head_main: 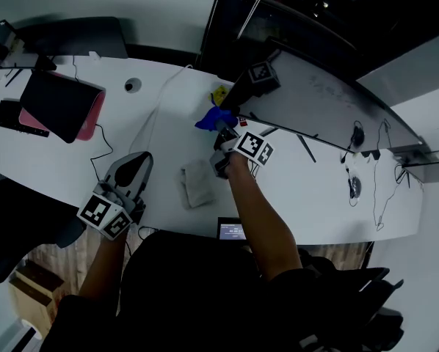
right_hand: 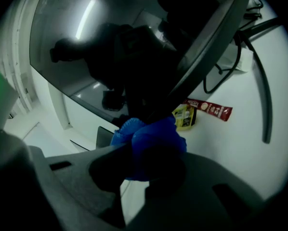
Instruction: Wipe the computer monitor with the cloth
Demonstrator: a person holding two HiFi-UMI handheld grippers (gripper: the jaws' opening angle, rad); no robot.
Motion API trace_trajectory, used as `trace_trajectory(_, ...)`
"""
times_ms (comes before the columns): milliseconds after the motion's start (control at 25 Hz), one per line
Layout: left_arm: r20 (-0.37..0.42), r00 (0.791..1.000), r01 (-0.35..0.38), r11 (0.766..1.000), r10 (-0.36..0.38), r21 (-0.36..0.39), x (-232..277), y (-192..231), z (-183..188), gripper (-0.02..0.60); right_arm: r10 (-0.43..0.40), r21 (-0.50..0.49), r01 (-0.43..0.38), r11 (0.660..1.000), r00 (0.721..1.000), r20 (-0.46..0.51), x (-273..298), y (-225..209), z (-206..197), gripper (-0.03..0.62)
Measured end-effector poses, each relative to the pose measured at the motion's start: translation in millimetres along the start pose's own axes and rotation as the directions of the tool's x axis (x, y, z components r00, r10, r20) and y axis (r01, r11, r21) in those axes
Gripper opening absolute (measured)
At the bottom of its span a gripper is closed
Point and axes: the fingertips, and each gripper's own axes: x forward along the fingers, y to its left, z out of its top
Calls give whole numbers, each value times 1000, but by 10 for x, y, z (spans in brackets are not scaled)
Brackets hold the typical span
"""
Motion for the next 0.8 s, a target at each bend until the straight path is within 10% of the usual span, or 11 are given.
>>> trace_trajectory(800, 11, 1000, 22, 999, -21, -26, -115, -238, -72, -5, 128, -59, -123, 991, 987, 99, 161, 998, 244, 63)
